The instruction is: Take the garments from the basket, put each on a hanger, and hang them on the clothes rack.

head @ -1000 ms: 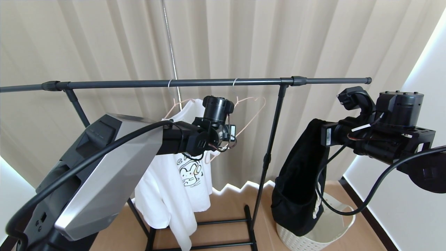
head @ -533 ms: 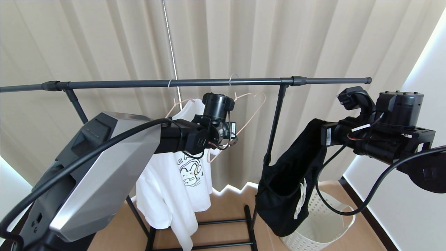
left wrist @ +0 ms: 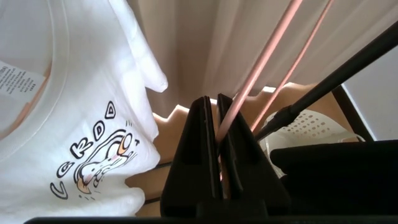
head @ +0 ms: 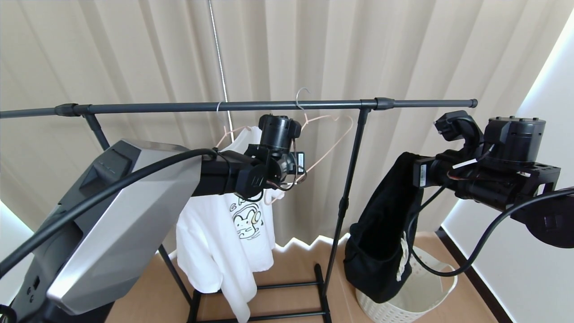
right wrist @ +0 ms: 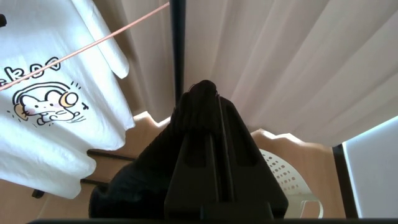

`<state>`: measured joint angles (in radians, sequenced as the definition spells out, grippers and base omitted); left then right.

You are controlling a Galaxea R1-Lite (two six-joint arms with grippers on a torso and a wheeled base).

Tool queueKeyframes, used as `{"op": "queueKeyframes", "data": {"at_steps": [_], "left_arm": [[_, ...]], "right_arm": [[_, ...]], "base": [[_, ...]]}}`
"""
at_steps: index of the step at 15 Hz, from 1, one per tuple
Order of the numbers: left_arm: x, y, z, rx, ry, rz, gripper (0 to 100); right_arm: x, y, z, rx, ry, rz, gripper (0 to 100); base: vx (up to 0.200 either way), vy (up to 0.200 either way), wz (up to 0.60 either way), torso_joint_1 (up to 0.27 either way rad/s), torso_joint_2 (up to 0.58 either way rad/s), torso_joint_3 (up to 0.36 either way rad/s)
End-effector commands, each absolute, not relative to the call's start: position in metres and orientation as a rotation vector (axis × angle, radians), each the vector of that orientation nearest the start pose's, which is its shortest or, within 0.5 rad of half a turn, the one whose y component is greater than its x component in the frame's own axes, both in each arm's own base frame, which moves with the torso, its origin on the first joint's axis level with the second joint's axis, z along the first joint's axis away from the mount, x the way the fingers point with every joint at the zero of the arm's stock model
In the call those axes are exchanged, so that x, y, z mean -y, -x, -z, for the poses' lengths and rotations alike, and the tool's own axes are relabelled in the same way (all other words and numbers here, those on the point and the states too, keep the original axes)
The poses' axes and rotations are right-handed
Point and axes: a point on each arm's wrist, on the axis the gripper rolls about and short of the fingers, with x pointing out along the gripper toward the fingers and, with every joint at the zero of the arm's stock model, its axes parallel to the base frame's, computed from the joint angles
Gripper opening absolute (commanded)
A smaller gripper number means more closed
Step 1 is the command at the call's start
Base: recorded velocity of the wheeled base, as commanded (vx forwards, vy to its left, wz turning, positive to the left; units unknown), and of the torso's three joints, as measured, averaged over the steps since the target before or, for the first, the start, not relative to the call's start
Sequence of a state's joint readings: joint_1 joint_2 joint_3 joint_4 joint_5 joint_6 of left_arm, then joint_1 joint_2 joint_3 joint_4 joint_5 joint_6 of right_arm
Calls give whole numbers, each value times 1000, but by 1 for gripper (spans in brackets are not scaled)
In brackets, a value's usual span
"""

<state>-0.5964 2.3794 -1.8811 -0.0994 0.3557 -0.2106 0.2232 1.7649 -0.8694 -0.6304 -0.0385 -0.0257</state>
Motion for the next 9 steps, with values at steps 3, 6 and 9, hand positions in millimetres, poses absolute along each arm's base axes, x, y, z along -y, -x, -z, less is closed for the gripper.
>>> {"op": "queueKeyframes", "data": {"at_steps": [3,6,9], "left_arm": [[271,-397,-163,-362,26,213,0],[264,-385,-165,-349,27,219,0],[258,-375,-165,-337,31,224,0]], "right_arm": [[-71,-317,-180,-257,60,-188,0],[-71,-316,-181,-252,59,-188,0],[-71,-316,-181,-252,59,-188,0]], "base": [[0,0,0,0,0,0],[0,0,0,0,0,0],[0,0,0,0,0,0]]}}
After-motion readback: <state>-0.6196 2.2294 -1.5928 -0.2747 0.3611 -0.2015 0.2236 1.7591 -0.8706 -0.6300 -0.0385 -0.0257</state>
